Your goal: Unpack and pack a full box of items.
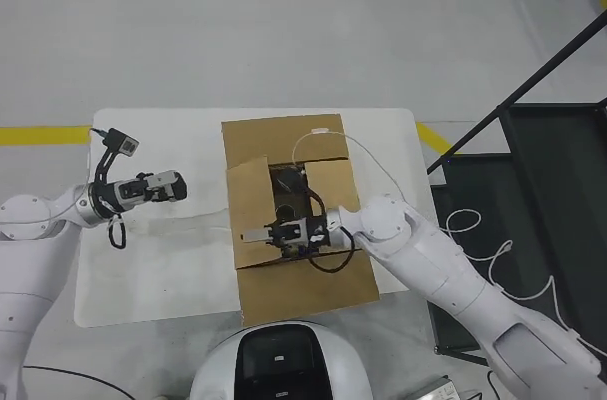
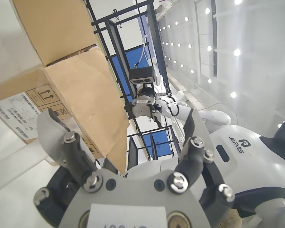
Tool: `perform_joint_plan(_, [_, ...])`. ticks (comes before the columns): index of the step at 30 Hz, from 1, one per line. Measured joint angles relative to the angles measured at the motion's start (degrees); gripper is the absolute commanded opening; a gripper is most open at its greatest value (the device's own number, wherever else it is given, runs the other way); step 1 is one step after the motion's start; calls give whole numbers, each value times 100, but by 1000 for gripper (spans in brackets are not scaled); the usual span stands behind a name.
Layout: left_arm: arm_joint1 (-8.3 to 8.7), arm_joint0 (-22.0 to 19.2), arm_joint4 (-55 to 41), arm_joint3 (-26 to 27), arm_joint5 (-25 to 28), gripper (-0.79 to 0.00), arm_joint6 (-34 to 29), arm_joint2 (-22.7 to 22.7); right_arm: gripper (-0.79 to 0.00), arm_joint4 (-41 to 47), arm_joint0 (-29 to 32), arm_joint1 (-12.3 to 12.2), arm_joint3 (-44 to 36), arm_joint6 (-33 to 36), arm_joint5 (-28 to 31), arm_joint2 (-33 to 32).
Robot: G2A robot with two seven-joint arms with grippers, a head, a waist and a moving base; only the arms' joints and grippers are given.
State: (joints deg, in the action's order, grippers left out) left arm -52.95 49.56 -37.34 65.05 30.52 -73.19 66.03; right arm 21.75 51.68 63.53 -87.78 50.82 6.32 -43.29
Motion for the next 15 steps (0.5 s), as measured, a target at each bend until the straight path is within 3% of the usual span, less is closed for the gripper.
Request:
perform_joint_plan(11, [174, 603, -243, 1223, 8, 0, 312, 893, 0, 91, -640, 675, 371, -287, 273, 1212])
perform_joint_plan(15, [198, 786, -81, 1439, -180, 0, 209, 927, 0, 32, -794, 918, 635, -260, 289, 1587])
